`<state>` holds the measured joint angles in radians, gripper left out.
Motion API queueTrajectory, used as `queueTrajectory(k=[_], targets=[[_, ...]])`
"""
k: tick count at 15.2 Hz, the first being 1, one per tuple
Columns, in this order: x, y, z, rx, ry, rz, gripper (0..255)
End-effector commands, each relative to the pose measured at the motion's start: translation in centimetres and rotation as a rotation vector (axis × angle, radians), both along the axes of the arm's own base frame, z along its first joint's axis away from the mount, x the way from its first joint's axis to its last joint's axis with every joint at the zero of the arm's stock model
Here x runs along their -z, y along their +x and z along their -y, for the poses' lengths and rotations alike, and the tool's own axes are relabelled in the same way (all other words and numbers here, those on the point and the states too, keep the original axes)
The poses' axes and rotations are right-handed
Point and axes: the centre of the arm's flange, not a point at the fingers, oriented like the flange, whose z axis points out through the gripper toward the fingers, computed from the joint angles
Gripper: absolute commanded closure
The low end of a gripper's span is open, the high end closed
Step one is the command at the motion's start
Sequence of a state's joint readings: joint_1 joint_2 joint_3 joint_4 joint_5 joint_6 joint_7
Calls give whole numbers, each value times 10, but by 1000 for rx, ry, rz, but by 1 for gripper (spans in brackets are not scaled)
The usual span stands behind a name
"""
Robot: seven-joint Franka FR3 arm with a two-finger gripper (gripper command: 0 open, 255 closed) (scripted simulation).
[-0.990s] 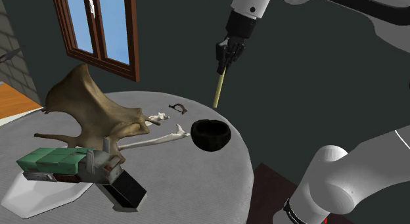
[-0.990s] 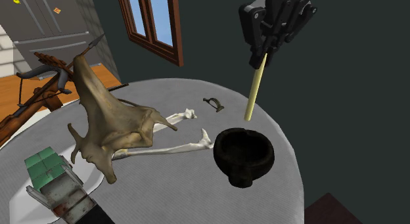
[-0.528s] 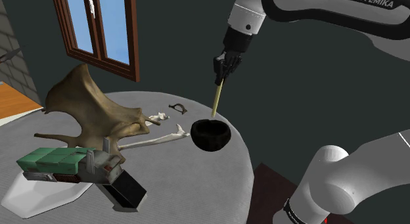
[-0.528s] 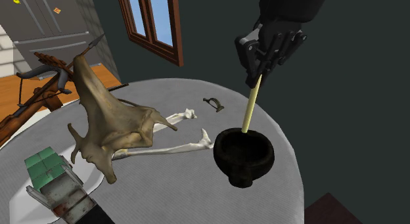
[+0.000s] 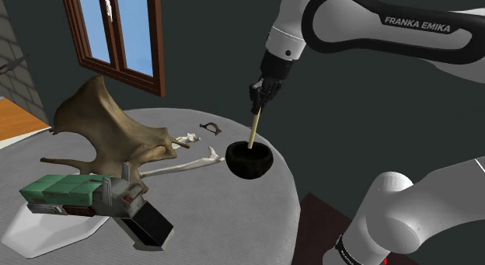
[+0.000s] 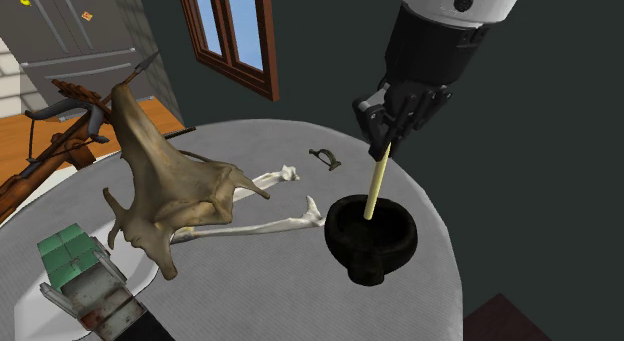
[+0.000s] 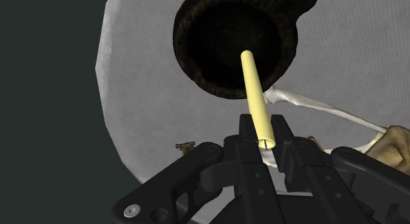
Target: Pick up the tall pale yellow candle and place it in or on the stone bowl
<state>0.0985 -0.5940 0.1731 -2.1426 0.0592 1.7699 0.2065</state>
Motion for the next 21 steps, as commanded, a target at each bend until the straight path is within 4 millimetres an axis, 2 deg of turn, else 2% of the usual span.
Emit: queueTrajectory(k=[1,8,9,14,18,21], targets=[[9,0,1,0,0,0,255],[9,0,1,0,0,0,255],[9,0,1,0,0,0,0],[9,0,1,0,0,0,0],[-40,-11,1,0,0,0,0],[-40,-11,1,0,0,0,0]])
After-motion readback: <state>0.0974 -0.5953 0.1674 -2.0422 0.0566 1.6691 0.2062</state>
